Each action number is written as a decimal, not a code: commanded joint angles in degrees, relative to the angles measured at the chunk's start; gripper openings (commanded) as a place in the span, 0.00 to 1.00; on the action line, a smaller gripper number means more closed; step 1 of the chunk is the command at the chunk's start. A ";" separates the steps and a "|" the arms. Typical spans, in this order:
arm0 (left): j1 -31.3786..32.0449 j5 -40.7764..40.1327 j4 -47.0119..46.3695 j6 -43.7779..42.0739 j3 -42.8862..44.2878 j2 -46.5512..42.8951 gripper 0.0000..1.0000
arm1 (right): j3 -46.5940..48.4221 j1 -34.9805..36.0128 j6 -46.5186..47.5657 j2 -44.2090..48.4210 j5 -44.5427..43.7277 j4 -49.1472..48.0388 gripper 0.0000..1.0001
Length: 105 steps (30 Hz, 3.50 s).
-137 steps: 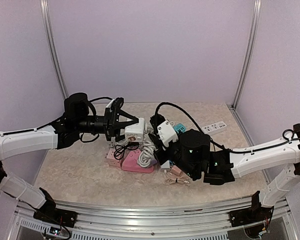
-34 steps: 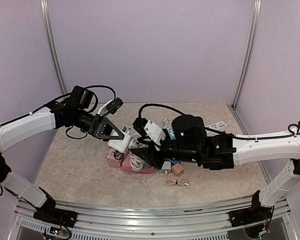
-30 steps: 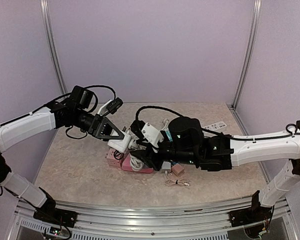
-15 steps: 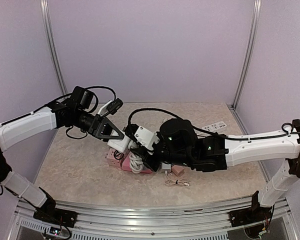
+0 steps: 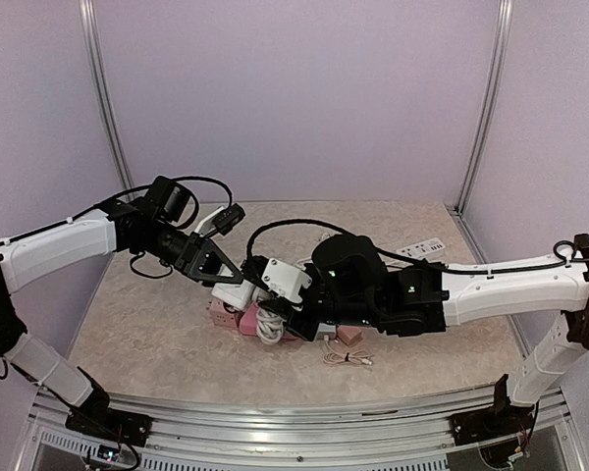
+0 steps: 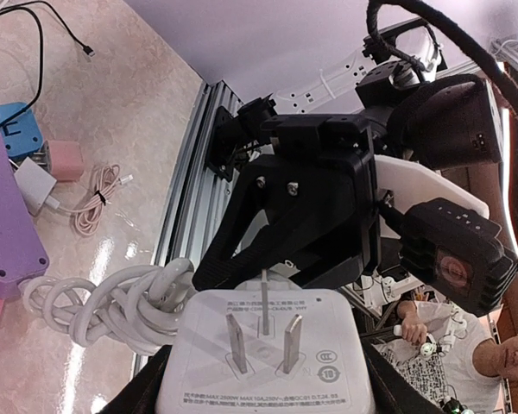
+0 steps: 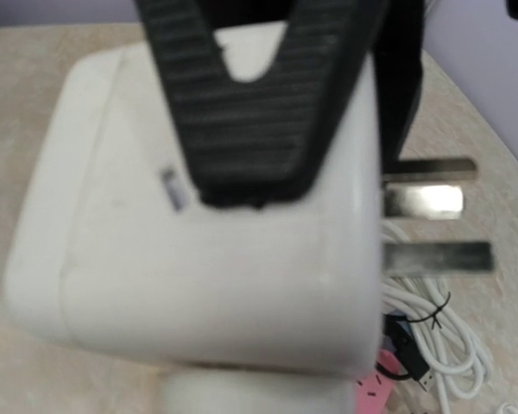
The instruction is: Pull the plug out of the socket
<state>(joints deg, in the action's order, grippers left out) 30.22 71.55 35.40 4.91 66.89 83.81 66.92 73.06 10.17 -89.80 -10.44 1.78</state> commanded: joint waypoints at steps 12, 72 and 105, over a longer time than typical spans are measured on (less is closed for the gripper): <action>0.72 -7.09 -13.40 10.07 -2.80 -2.91 0.00 | -1.66 1.18 2.90 3.24 -2.48 -0.69 0.00; -2.09 -16.32 -18.10 16.89 -7.74 -13.57 0.00 | -4.14 1.70 -7.78 6.89 -5.54 -3.50 0.00; -17.29 -50.32 -20.89 38.04 -34.71 -24.01 0.01 | -3.54 -19.17 -26.53 -2.86 -12.85 -1.59 0.00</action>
<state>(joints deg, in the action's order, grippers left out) 13.78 23.16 17.43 40.88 33.36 59.96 64.60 56.18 -13.87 -91.68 -23.05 3.01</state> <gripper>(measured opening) 0.607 0.195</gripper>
